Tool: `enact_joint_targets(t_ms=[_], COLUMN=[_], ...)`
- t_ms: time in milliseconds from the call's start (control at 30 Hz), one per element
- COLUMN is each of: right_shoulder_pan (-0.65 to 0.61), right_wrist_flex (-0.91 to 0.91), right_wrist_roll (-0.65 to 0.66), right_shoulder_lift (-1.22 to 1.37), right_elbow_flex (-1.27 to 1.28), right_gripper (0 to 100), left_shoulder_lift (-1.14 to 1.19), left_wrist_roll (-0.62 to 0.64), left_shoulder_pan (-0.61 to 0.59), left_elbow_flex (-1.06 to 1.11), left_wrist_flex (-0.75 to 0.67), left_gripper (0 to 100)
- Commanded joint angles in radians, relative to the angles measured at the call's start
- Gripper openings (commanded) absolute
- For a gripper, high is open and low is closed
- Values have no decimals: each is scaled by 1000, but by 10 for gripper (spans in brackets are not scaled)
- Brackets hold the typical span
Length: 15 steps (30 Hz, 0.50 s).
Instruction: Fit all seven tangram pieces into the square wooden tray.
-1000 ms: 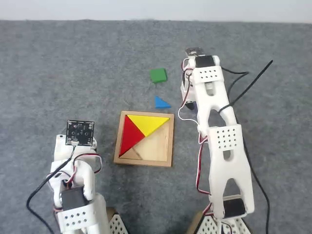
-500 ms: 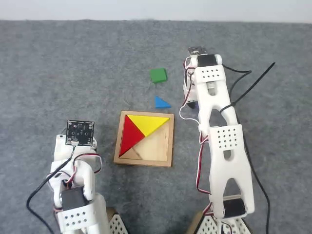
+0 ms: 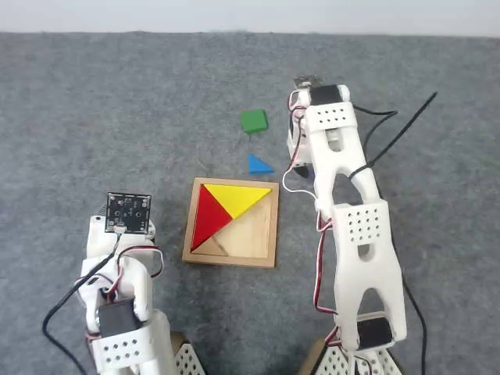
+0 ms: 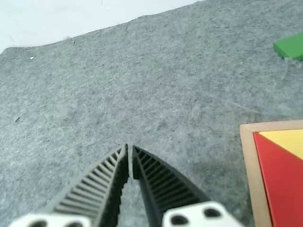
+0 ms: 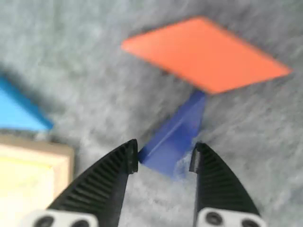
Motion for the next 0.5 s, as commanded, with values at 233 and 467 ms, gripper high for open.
enact_joint_targets(t_ms=[233, 467], right_shoulder_pan=[-91, -87], right_wrist_flex=[41, -8], right_wrist_roll=[9, 12], right_shoulder_lift=[-383, -447], right_elbow_flex=[253, 318], right_gripper=[158, 169], left_shoulder_lift=[-20, -20], left_wrist_roll=[-12, -12], left_shoulder_pan=[-3, -3], left_elbow_flex=[-13, -13], left_wrist_flex=[5, 5], left_gripper=[15, 15])
